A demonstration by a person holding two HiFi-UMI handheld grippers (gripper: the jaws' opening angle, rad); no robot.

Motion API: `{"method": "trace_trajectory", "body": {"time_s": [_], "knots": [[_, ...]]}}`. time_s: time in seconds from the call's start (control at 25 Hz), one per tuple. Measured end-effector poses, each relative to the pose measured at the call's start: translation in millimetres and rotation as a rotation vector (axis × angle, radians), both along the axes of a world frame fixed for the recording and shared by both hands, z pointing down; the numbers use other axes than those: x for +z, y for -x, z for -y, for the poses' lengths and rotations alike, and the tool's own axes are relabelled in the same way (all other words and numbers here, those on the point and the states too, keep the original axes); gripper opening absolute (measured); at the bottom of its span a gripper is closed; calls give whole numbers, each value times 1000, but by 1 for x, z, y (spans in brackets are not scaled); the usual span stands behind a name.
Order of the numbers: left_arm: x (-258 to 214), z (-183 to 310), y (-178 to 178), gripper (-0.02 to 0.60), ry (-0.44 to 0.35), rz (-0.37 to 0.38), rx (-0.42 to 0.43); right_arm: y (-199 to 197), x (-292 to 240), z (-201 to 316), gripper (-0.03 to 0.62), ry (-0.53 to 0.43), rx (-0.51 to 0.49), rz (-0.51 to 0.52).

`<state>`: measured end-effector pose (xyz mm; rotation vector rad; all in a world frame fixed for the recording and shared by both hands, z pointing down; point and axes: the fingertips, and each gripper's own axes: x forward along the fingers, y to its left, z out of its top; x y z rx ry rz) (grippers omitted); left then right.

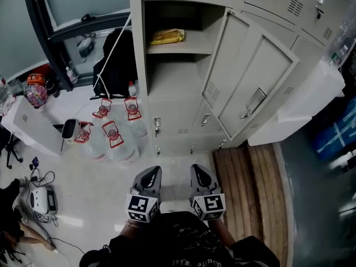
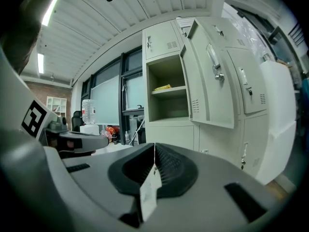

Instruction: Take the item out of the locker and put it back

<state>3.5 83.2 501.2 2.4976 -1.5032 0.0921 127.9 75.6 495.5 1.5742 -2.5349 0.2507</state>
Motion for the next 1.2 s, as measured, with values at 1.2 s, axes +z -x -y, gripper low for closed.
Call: {"method": "trace_trajectory", "body": {"time_s": [1.2], "knots": [[-2, 194, 69, 8, 15, 35, 161, 68, -14, 182, 6, 26, 125, -17]]}}
